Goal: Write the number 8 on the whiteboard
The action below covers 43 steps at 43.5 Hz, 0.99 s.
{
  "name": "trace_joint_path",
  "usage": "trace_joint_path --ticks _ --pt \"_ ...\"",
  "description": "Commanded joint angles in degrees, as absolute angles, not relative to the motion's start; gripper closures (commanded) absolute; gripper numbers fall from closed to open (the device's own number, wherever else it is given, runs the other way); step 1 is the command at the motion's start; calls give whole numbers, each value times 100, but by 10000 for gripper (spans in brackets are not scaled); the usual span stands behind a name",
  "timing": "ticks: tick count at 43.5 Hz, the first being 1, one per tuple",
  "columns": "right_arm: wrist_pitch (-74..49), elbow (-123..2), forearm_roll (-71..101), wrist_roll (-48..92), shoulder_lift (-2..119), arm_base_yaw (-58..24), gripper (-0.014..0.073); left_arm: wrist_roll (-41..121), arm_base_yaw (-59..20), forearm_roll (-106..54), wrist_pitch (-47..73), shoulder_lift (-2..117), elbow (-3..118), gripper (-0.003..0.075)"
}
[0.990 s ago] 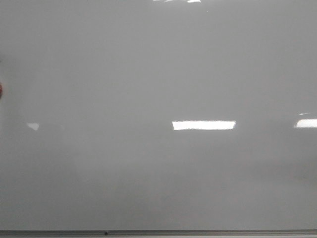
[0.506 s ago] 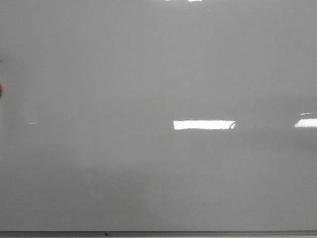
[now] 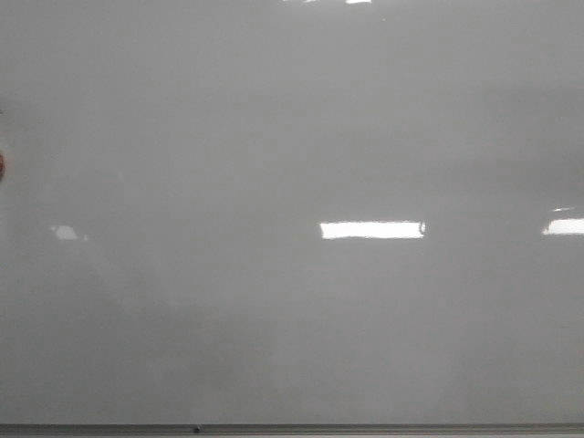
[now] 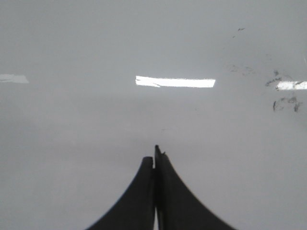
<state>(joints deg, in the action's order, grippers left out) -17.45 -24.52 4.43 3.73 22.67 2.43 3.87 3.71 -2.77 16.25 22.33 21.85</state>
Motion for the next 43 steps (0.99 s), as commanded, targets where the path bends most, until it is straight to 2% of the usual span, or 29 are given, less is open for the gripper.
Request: trace_joint_path --ticks 1,3,4,6,8,11,14,19,26,31,43 --pt "-1271 -2663 448 382 2343 266 522 334 382 -300 1221 2314 2405 538" --pt "-1263 -2663 448 382 2343 266 433 334 382 -300 1196 2314 2405 400" --pt "-1263 -2663 448 382 2343 266 384 334 382 -300 1196 2314 2394 357" --pt "-1263 -2663 448 382 2343 266 253 334 382 -300 1155 2314 2382 198" --pt "-1263 -2663 448 382 2343 266 167 334 382 -300 1146 2314 2372 99" --pt "-1246 -2663 448 382 2343 266 74 334 382 -336 1118 2327 2358 36" --pt "-1243 -2663 448 382 2343 266 42 334 382 -594 1185 2404 2348 40" --pt "-1243 -2663 448 382 2343 266 42 885 205 -1176 1279 2821 2420 41" --pt "-1243 -2663 448 382 2343 266 42 1412 -412 -1508 1355 4038 2780 41" --pt "-1243 -2663 448 382 2343 266 42 1295 -516 -1508 1233 4970 3024 41" --pt "-1243 -2663 448 382 2343 256 41 1295 -525 -1829 -193 6953 3225 41"
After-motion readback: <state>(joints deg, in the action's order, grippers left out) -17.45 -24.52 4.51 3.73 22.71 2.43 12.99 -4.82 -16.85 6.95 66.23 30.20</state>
